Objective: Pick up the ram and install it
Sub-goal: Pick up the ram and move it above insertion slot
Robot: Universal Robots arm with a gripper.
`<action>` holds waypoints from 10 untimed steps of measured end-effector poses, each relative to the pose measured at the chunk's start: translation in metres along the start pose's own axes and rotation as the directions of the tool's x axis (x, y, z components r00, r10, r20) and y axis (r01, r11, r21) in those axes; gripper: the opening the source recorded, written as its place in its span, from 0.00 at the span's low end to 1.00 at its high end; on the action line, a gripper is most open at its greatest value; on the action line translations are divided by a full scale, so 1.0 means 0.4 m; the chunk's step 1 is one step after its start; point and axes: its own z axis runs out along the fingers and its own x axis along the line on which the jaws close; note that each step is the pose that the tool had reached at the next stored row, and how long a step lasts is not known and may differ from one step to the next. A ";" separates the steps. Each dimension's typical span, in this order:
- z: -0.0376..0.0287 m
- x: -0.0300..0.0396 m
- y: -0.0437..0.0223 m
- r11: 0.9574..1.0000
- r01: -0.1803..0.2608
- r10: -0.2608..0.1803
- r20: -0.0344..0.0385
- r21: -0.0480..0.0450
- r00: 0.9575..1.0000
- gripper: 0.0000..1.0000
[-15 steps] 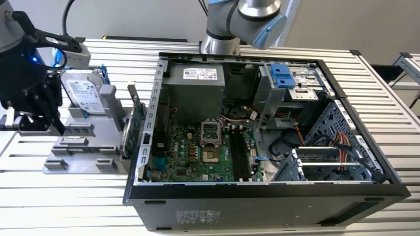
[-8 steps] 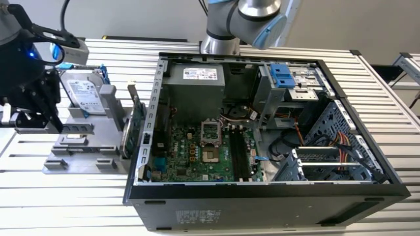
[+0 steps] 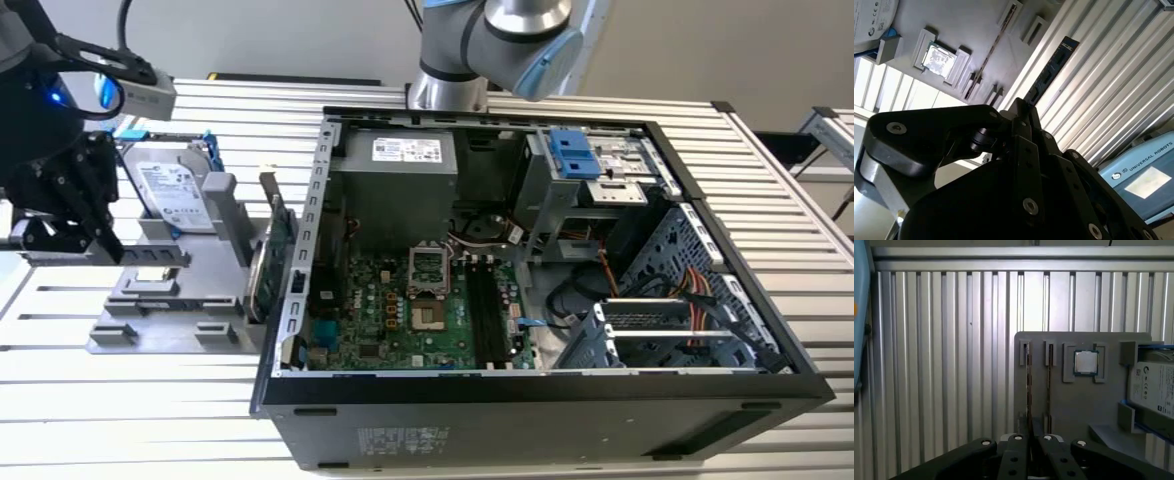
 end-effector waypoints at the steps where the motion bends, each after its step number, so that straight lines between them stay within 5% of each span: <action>1: -0.003 0.000 0.000 1.000 0.000 0.000 0.000 0.000 1.000 0.00; 10: -0.024 0.001 0.000 1.000 0.000 0.000 0.000 0.000 1.000 0.00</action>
